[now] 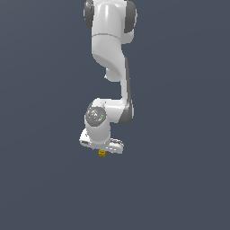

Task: Pick up the object and move it to a goal position.

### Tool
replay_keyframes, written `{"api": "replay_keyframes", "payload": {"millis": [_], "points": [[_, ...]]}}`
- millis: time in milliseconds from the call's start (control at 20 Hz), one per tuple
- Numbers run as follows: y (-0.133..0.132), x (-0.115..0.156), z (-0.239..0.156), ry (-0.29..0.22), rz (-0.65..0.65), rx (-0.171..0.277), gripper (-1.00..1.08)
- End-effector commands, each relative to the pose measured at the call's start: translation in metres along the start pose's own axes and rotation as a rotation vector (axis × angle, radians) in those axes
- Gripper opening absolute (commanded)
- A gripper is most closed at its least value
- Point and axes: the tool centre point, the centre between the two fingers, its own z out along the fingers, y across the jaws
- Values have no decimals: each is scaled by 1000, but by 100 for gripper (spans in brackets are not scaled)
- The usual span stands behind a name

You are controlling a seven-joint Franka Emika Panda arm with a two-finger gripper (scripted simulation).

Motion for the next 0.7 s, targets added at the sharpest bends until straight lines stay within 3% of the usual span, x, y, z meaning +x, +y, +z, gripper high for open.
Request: {"api": "replay_keyframes", "payload": {"millis": [0, 100, 150, 650], "points": [[0, 1, 3, 2, 0, 0, 100], [0, 2, 3, 2, 0, 0, 100], [0, 2, 3, 2, 0, 0, -100], [0, 2, 3, 2, 0, 0, -100]]}}
